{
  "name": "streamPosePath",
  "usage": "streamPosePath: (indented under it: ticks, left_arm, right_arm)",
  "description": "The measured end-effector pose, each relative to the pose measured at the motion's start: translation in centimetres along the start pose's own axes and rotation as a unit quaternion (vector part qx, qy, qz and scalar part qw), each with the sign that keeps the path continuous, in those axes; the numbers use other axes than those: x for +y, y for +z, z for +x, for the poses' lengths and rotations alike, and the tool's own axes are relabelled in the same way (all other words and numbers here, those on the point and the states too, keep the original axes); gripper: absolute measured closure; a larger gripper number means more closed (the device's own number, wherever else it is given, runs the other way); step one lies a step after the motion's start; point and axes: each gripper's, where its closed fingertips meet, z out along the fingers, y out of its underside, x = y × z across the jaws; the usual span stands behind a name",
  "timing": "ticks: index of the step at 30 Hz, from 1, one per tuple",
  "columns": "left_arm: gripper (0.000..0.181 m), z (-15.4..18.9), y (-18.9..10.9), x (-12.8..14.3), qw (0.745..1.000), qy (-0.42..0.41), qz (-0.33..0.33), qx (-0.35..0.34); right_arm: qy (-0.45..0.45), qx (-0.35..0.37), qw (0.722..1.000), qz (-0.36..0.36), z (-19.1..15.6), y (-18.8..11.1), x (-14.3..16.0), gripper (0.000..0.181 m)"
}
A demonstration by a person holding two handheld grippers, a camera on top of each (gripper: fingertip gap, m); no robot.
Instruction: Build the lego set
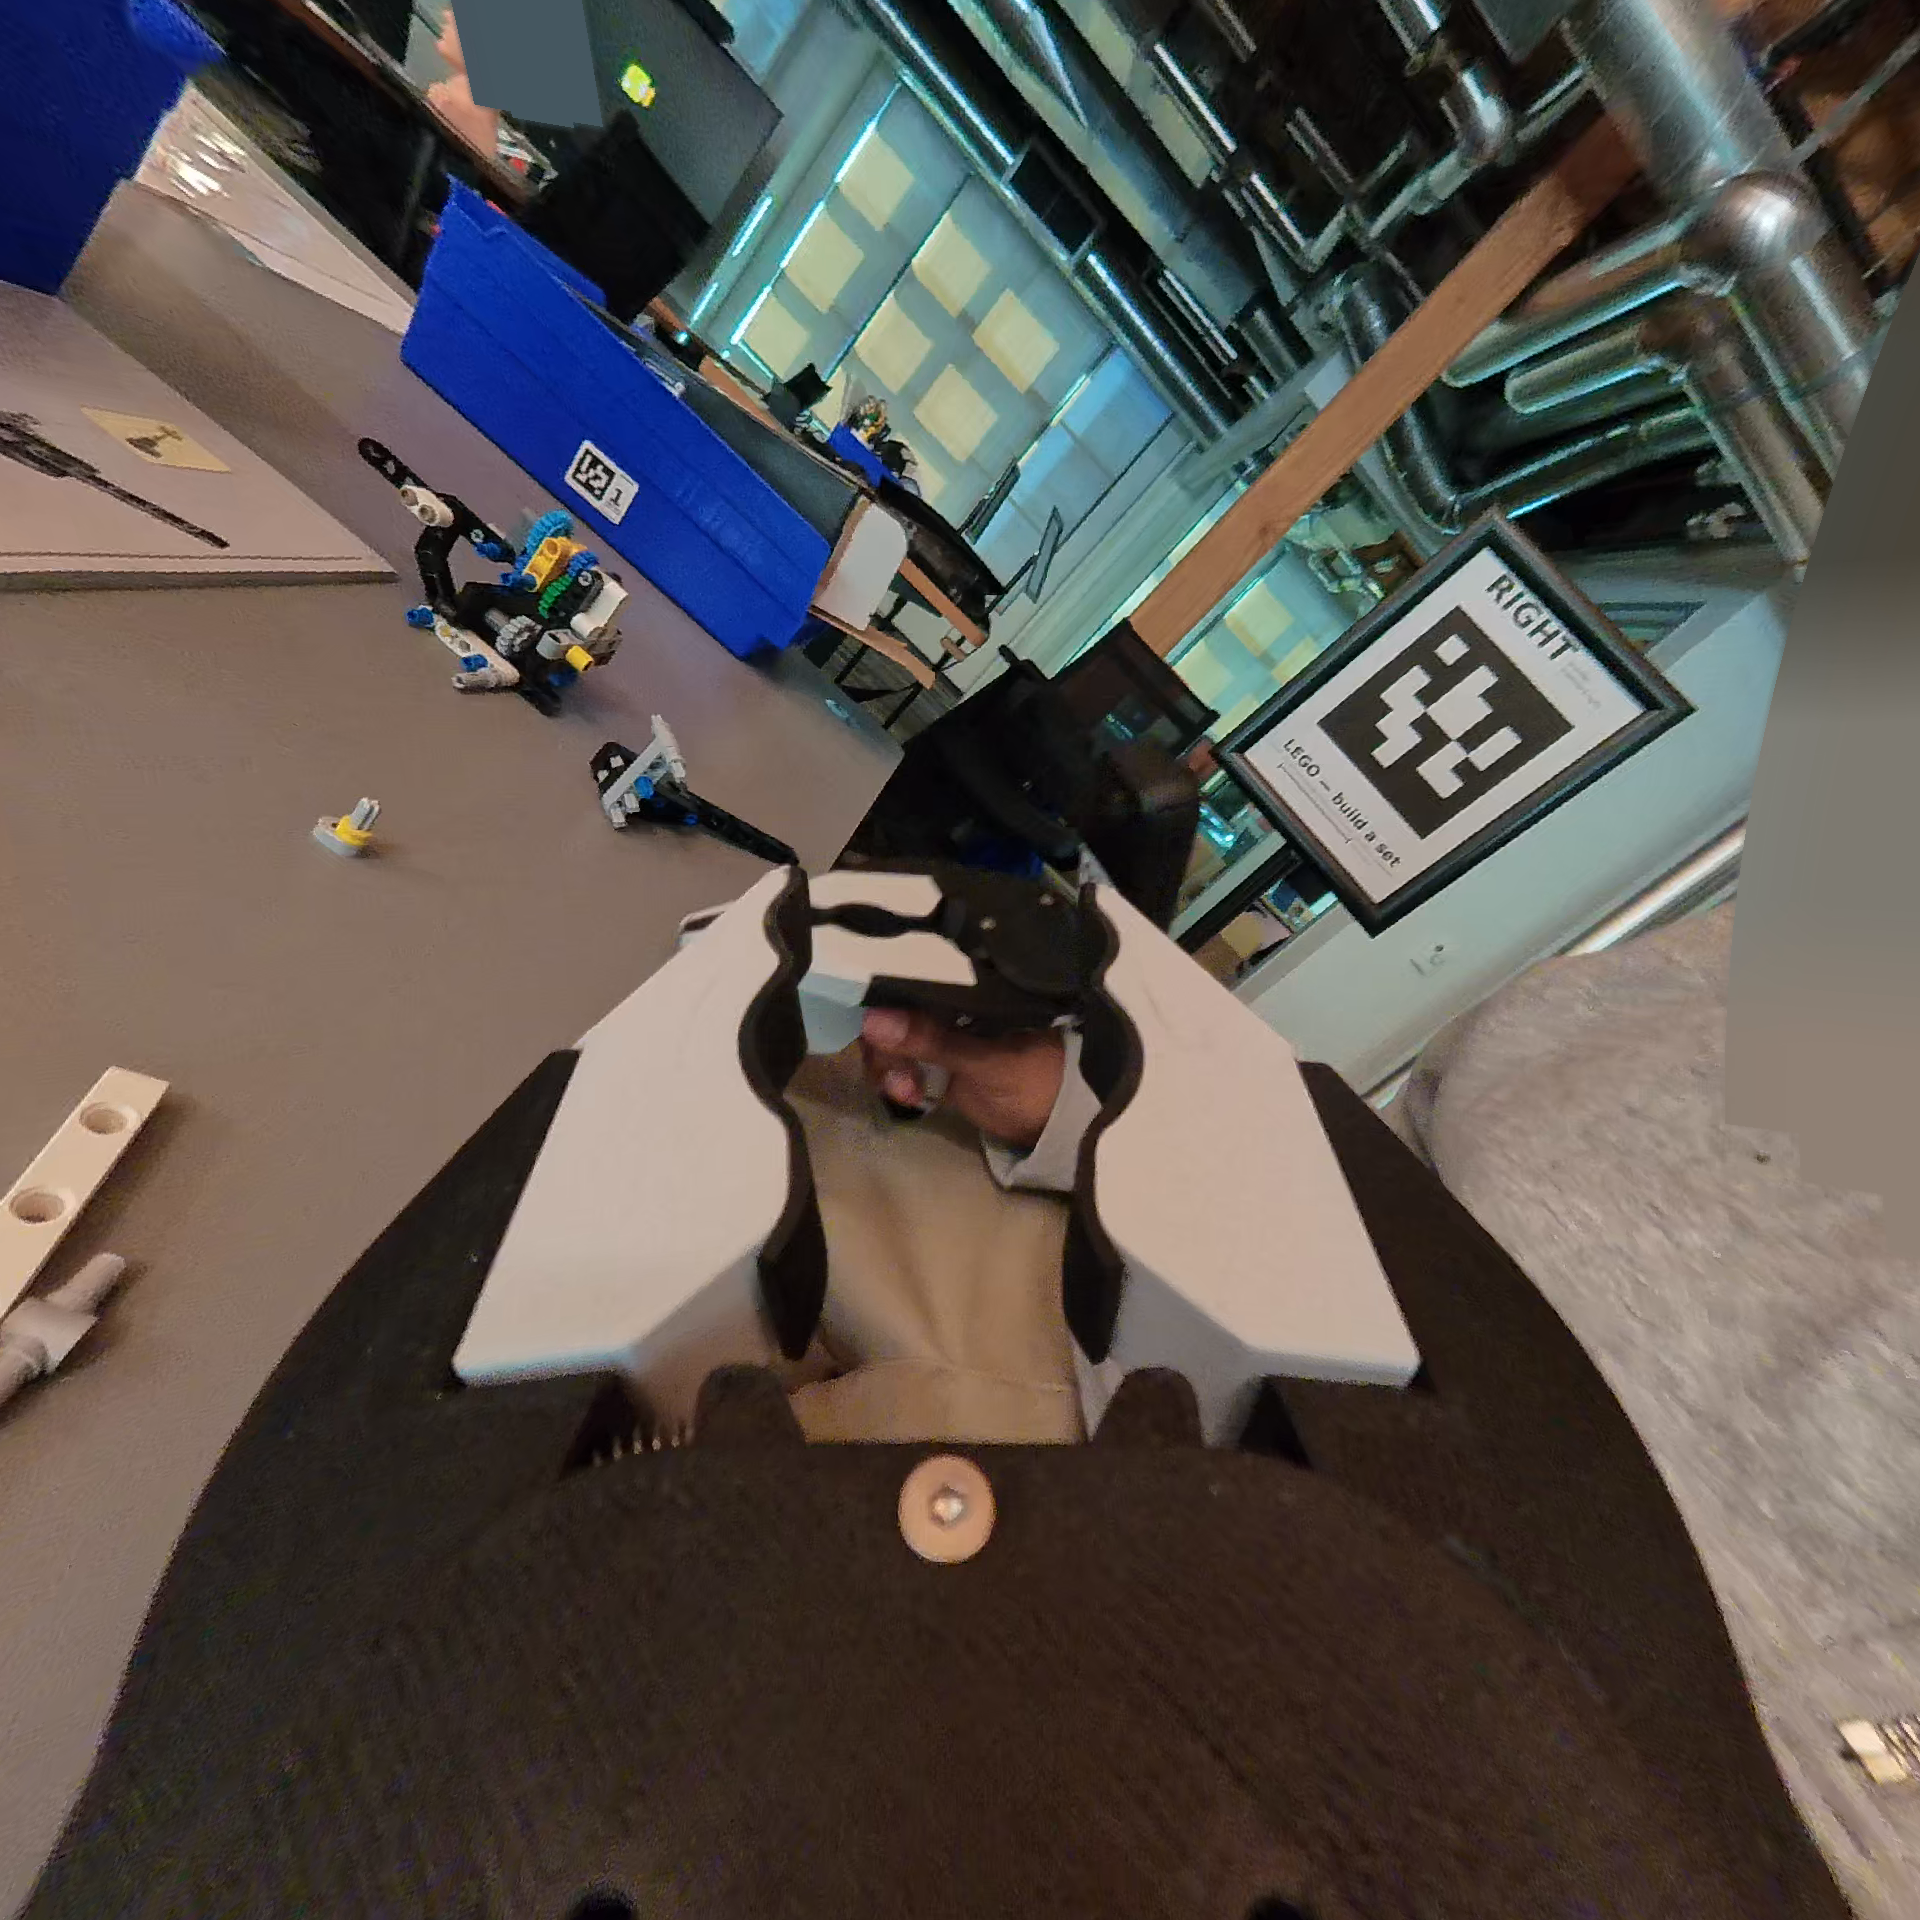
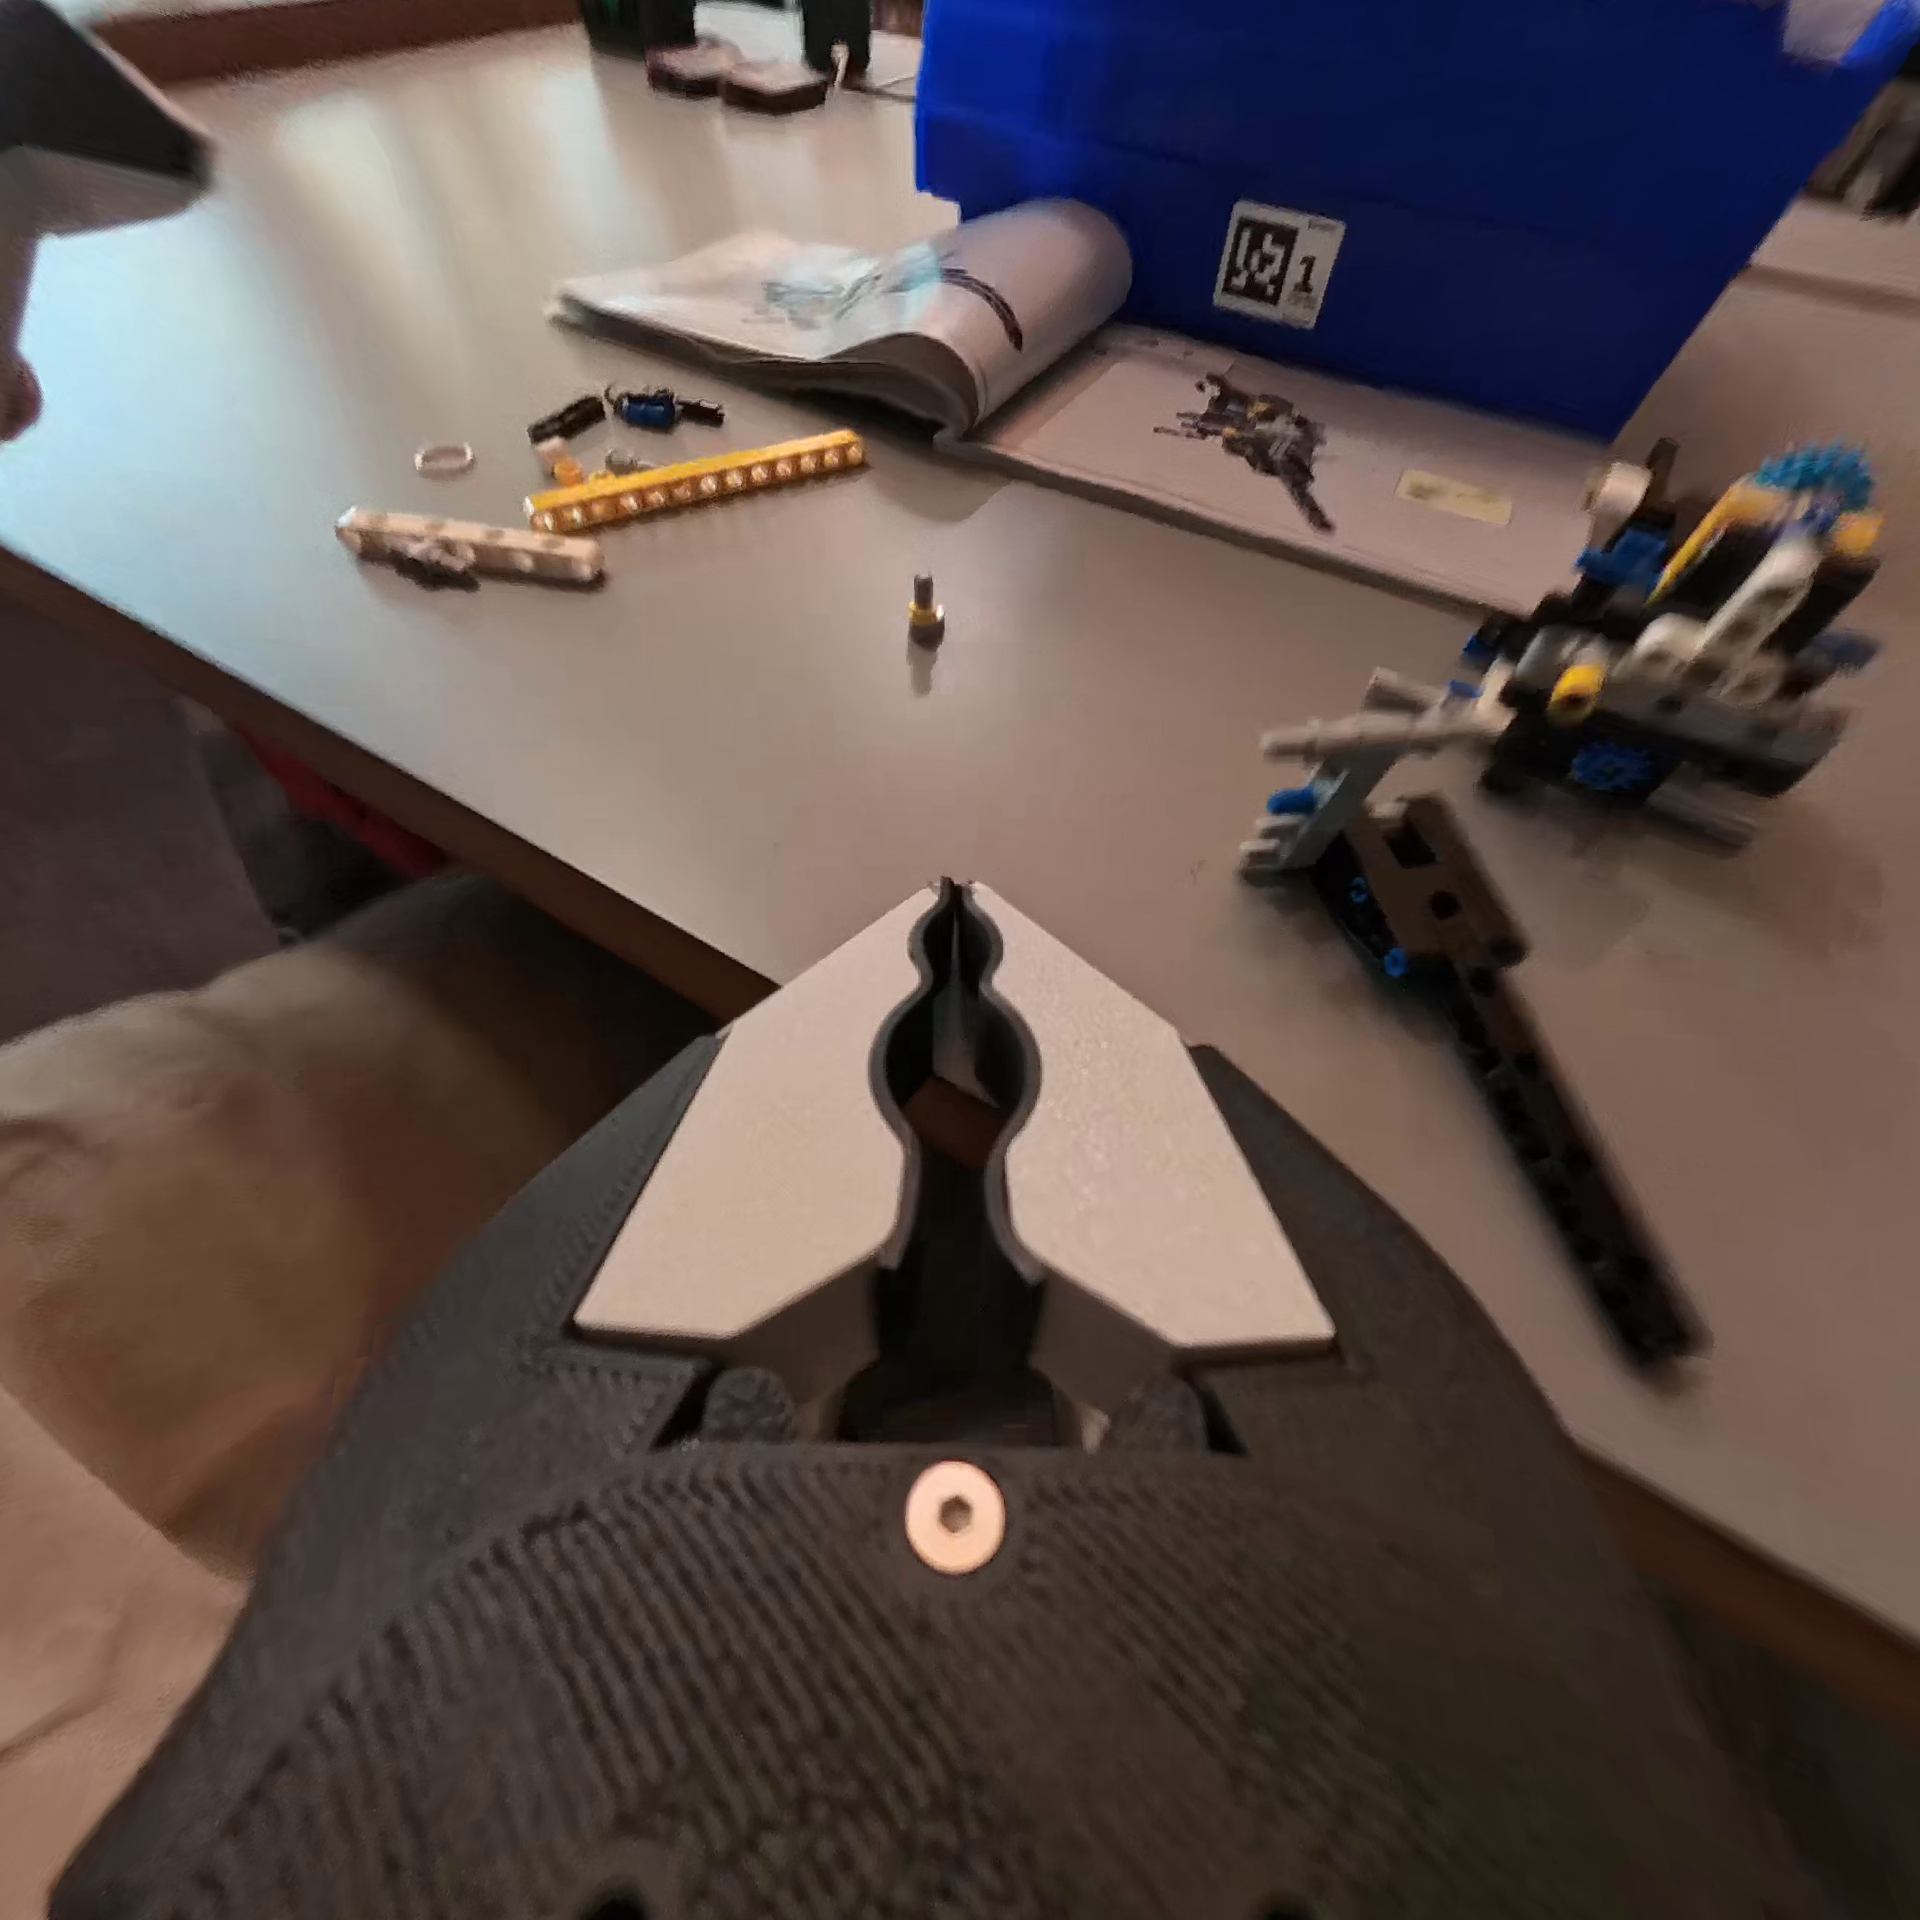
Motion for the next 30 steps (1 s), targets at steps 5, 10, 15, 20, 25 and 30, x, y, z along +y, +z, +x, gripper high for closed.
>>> streamPosePath:
  ticks: [5,10,15,20,25,30]
  left_arm:
    - [0.135,-0.7,0.6,1.6,0.998,0.04,-0.025,-0.048]
    - [0.14,-1.7,2.0,3.5,0.998,0.038,-0.02,-0.042]
    - [0.141,-2.1,5.4,1.8,0.999,0.045,0.007,0.002]
    - [0.141,-2.4,9.1,0.4,0.996,0.083,-0.026,0.03]
    - [0.142,-4.3,9.9,0.5,0.996,0.086,-0.038,0.004]
    - [0.141,-4.9,10.6,0.9,0.996,0.082,-0.047,-0.006]
  right_arm:
    - [-0.107,0.046,0.99,0.079,2.4,-3.4,-4.1,0.18]
    - [-0.109,0.024,0.993,0.037,6.0,-3.1,-3.9,0.15]
    - [-0.055,-0.05,0.996,-0.043,7.6,-1.1,-2.6,0.13]
    - [-0.037,-0.105,0.985,-0.13,7.9,0.5,-0.7,0.119]
    - [-0.044,-0.119,0.98,-0.15,7.8,1.5,0.0,0.125]
    - [-0.057,-0.128,0.98,-0.139,7.3,1.7,0.3,0.135]
